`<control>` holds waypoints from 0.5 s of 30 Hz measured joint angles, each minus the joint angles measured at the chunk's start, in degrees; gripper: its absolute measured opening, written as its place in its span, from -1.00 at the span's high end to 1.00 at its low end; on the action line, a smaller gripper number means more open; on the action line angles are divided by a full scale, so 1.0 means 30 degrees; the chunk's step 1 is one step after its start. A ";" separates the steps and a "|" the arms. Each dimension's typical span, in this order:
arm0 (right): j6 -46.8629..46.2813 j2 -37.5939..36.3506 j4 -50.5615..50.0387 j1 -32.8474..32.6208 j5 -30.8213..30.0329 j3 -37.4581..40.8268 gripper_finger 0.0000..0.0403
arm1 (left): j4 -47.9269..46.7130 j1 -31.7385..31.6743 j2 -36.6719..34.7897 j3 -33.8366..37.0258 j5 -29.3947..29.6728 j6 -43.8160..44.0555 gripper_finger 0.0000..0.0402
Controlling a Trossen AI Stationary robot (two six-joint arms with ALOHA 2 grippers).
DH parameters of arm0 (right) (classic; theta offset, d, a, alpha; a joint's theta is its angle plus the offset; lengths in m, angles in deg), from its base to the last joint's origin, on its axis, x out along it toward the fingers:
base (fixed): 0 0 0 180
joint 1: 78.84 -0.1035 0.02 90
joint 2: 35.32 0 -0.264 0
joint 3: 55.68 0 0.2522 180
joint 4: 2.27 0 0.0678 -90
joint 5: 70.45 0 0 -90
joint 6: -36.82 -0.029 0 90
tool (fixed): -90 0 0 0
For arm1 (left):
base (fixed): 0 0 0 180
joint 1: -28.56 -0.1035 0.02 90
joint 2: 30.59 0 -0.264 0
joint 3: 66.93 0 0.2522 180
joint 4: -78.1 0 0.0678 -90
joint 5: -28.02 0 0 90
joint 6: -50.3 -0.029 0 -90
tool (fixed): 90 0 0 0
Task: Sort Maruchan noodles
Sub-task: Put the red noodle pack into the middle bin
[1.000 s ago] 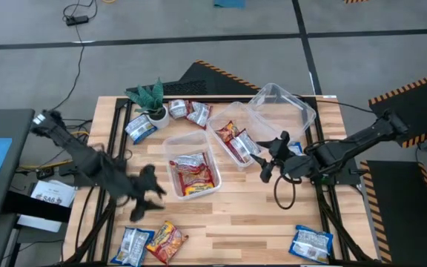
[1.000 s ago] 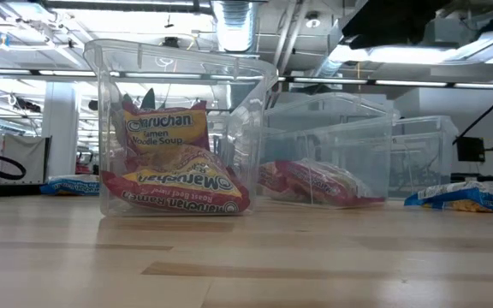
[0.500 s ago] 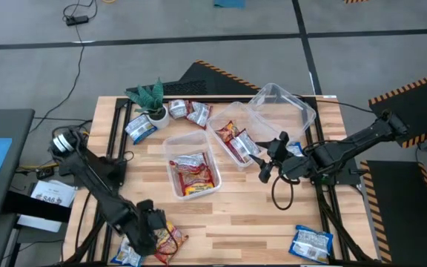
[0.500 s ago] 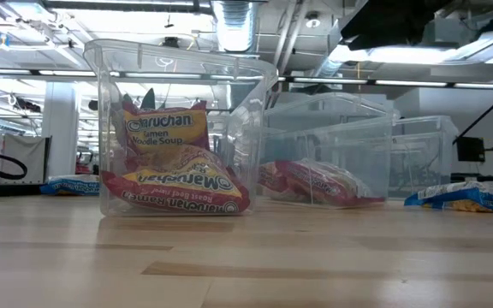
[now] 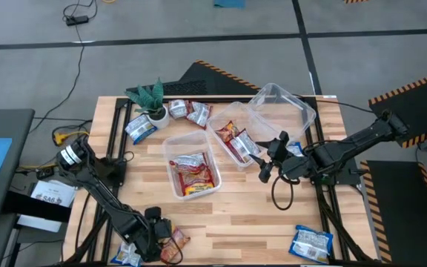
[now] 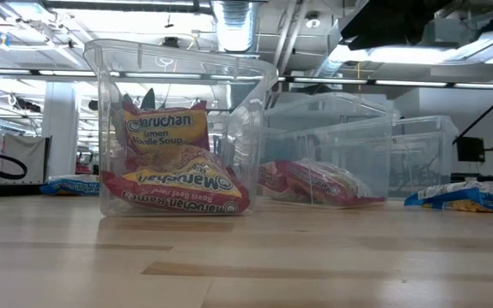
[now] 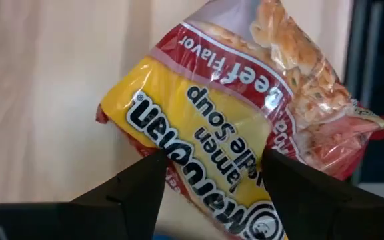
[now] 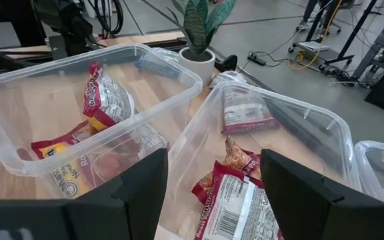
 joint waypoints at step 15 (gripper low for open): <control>-0.0004 0.0000 -0.0003 0.0000 0.0000 -0.0007 -0.29 | -0.0161 -0.0863 0.0054 -0.0161 -0.0384 0.1017 0.97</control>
